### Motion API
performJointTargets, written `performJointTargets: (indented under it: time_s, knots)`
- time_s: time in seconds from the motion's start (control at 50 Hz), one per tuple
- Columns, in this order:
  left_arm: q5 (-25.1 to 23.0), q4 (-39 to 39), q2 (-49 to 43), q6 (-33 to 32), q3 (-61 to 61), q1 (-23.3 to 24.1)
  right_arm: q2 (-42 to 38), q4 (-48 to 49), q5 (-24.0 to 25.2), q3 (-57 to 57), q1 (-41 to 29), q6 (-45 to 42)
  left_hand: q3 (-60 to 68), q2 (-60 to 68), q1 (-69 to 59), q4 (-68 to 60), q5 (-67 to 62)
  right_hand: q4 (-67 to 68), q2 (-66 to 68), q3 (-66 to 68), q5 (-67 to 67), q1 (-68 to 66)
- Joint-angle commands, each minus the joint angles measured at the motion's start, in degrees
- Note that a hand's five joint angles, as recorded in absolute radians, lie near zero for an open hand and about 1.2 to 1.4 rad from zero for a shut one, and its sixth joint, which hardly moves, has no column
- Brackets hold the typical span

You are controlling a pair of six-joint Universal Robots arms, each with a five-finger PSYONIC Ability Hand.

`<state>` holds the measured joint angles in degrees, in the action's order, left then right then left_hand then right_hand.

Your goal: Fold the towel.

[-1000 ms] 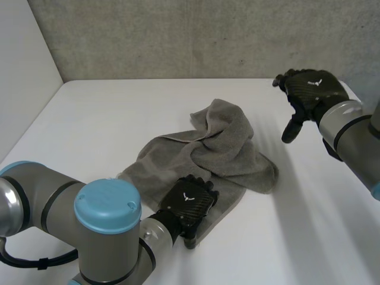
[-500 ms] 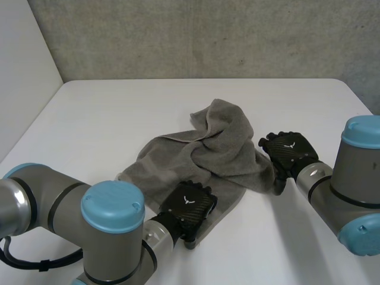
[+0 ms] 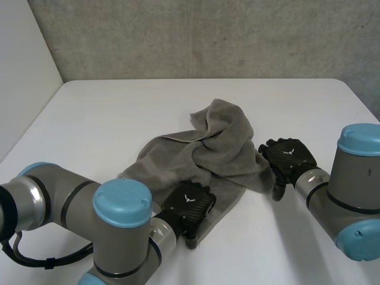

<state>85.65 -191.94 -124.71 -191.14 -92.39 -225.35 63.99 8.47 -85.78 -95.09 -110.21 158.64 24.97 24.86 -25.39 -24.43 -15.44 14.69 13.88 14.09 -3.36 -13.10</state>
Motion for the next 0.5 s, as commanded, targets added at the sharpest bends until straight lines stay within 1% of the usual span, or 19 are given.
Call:
performJointTargets:
  time_s: [0.02, 0.16, 0.32, 0.5]
  knots:
    - [1.0, 0.0, -1.0, 0.0, 0.7, 0.0, 0.0, 0.0, 0.0, -0.4, 0.0, 0.0, 1.2, 1.3, -0.8, -1.8, -0.8, -4.7, -3.9, -4.1, 3.4, 3.1]
    - [1.4, -0.1, -1.1, 0.0, 1.2, 0.0, -0.1, 0.0, 0.0, -0.5, -0.1, -0.1, 2.1, 2.2, -1.6, -2.6, -1.6, -4.7, -3.9, -4.1, 3.4, 3.1]
    - [3.3, -1.7, -1.0, 0.0, 1.6, -0.2, -0.1, 0.1, 0.0, -0.7, -0.1, -0.2, 6.3, 6.4, -5.9, -6.8, -5.8, -4.7, -3.9, -4.1, 3.4, 3.1]
    - [3.5, -2.5, -1.0, 0.0, 2.3, -0.4, -0.1, 0.1, 0.0, -0.9, -0.2, -0.2, 16.5, 16.6, -16.1, -17.1, -16.1, -4.7, -3.9, -4.1, 3.4, 3.1]
